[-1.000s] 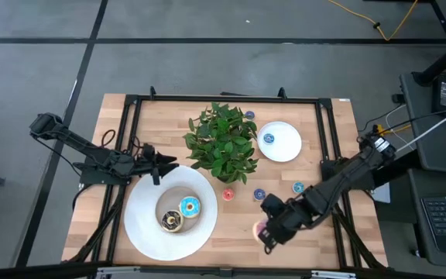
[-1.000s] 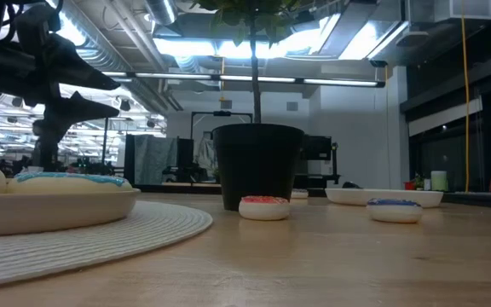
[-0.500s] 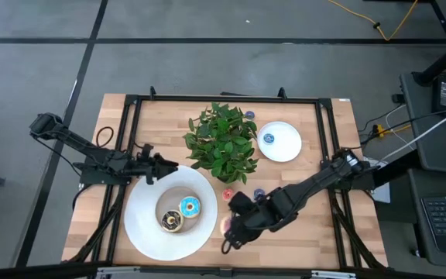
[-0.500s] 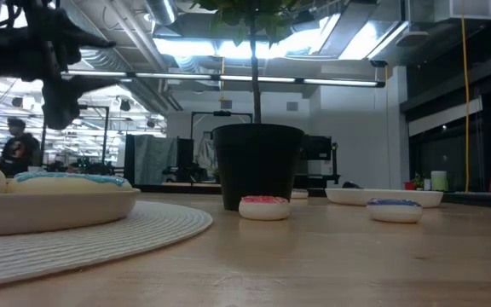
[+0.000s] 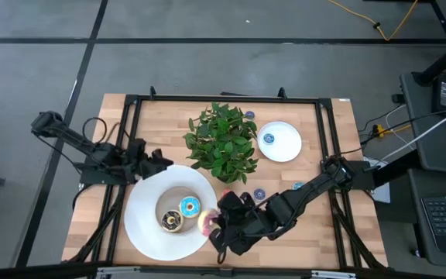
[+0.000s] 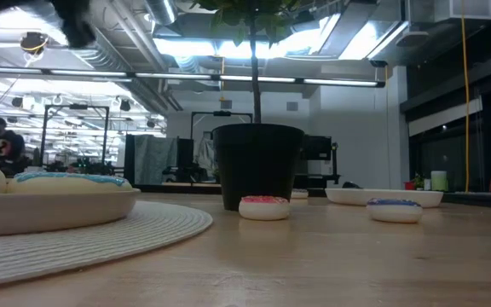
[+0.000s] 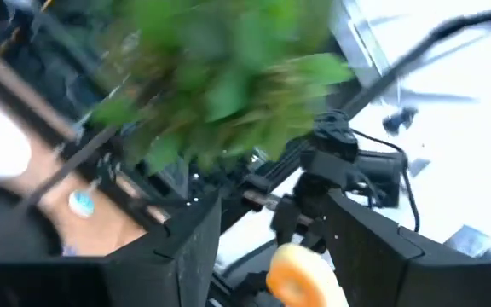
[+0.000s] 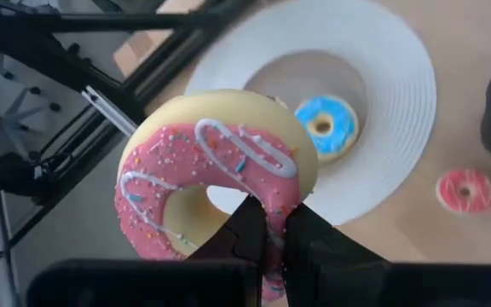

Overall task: Pick & Place donuts
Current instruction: Put the large pink donut on the brown plate

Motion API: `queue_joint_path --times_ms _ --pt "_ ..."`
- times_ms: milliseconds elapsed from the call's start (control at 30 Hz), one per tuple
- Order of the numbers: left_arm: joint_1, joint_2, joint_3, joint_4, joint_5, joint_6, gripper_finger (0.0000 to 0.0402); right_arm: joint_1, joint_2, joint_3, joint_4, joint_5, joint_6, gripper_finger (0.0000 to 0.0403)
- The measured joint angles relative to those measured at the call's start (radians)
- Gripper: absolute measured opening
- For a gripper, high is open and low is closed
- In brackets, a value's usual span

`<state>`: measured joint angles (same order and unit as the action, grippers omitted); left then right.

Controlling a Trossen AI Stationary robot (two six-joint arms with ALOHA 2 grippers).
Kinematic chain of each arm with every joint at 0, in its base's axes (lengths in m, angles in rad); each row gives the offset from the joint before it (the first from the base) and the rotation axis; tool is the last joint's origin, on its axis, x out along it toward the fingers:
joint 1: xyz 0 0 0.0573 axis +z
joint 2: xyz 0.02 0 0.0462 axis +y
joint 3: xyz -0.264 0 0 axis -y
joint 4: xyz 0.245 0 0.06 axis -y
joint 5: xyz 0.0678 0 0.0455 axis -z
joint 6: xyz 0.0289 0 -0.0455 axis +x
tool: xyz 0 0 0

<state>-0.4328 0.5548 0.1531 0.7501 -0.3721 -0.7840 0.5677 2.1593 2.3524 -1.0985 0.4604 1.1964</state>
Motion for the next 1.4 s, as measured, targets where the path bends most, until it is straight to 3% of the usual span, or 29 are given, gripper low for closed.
queue_joint_path --times_ms 200,400,900,1400 --pt "-0.077 0.080 0.228 -0.250 -0.068 0.251 0.0182 0.021 -0.003 0.000 0.019 0.067 -0.095 0.0025" --pt "-0.170 0.206 0.366 -0.303 -0.155 0.334 0.0180 0.047 -0.013 0.001 0.045 0.093 -0.152 0.0025" --pt "-0.391 0.567 0.606 -0.335 -0.468 -0.030 0.0180 0.076 -0.013 0.001 0.043 0.097 -0.221 0.0025" --pt "-0.416 0.814 0.810 -0.380 -0.525 -0.353 0.0180 0.089 -0.013 0.001 0.041 0.089 -0.317 0.0025"
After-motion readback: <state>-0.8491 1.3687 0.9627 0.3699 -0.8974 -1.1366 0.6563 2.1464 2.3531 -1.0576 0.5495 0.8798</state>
